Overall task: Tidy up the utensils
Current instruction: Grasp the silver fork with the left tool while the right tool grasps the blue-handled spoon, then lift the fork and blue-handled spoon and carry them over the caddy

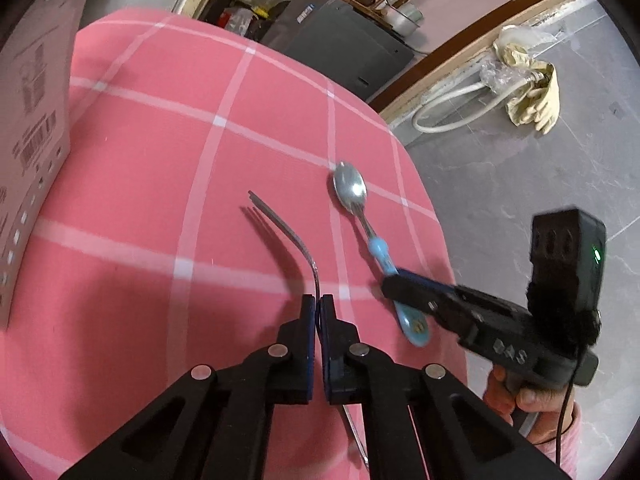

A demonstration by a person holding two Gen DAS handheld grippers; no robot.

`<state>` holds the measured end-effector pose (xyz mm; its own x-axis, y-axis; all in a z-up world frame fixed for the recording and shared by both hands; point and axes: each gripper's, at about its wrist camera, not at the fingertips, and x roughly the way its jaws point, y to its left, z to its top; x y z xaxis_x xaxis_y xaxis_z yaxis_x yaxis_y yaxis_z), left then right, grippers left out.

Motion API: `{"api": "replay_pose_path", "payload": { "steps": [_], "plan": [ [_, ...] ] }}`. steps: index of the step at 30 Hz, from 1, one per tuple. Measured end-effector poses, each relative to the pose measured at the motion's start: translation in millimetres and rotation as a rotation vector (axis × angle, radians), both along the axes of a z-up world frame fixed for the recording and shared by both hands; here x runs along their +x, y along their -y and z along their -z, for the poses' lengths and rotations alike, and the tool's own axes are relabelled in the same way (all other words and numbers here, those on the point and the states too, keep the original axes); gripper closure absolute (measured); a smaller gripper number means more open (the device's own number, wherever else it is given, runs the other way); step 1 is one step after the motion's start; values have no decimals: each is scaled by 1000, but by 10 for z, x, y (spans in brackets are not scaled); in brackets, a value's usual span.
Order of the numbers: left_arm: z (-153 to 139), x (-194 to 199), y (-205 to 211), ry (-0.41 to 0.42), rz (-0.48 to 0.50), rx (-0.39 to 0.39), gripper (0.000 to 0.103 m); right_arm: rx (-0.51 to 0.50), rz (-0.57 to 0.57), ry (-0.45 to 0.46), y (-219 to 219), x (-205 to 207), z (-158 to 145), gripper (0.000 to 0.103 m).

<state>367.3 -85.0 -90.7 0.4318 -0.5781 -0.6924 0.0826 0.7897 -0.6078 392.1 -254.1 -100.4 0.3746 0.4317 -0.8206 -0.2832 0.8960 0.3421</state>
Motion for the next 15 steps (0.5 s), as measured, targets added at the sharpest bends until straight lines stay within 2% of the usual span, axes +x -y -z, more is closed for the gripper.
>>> {"api": "replay_pose_path", "payload": {
  "steps": [4, 8, 15],
  "plan": [
    [55, -115, -34, -45, 22, -18, 100, -28, -27, -8, 84, -336, -30, 92],
    [60, -232, -51, -58, 41, -21, 100, -56, -54, -22, 129, -620, -32, 92],
    [47, -374, -66, -60, 73, 5, 100, -118, -118, -6, 99, -644, -48, 89]
  ]
}}
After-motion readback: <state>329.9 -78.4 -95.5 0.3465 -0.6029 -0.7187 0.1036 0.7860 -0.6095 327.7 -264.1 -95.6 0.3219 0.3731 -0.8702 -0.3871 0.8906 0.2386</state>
